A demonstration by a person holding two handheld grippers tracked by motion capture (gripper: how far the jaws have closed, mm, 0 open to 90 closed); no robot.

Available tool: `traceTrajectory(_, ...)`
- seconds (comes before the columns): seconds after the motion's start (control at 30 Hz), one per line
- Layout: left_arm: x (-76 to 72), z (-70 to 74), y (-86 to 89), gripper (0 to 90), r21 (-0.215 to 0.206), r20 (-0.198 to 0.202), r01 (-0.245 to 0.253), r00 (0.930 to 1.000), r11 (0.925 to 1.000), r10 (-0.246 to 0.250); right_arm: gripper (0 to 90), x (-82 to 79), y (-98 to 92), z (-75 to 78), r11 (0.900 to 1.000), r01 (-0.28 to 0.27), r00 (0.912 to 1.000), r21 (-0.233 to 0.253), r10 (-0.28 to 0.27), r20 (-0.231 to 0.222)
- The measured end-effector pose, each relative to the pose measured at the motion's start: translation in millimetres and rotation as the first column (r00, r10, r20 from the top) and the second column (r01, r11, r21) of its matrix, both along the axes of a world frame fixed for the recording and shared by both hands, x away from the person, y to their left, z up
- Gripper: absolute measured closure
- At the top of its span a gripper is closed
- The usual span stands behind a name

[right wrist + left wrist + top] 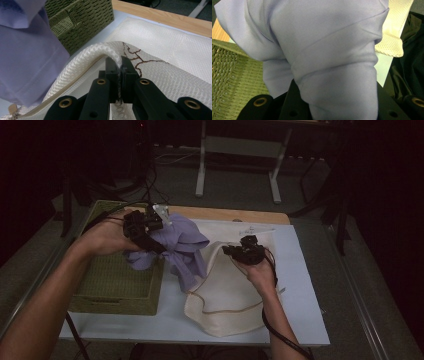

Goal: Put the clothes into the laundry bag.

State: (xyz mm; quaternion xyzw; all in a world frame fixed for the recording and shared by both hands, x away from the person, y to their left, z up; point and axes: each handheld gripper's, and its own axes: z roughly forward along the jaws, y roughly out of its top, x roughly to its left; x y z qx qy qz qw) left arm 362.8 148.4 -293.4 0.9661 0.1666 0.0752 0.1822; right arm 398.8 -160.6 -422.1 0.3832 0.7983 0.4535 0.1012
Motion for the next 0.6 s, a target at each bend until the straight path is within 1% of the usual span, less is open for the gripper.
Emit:
traceTrajectory(0.07, -1.0, 1.5, -0.4, 73.7, -0.006, 0.002, 0.005, 1.0, 1.0, -0.005, 86.7, 2.0, -0.1, -1.0, 1.0, 0.001, 1.0, 0.005, -0.001, -0.008)
traceTrajectory(0.2, -2.3, 3.9, -1.4, 73.7, -0.016, -0.001, 0.01, 1.0, 0.9998, -0.01, 86.7, 4.5, 0.7, -3.0, 1.0, 0.001, 0.9999, -0.002, -0.002, -0.015)
traceTrajectory(0.33, -2.5, 7.4, -3.6, 73.6, -0.015, 0.004, 0.021, 0.9998, 0.9997, -0.02, 86.7, 6.5, 1.5, -4.5, 1.0, -0.003, 0.9997, -0.002, 0.002, -0.023)
traceTrajectory(0.6, -5.8, 17.3, -13.7, 73.6, -0.03, 0.017, 0.047, 0.9988, 0.9984, -0.047, 86.7, 9.2, 1.4, -5.7, 1.0, -0.002, 0.9996, -0.009, 0.002, -0.029)
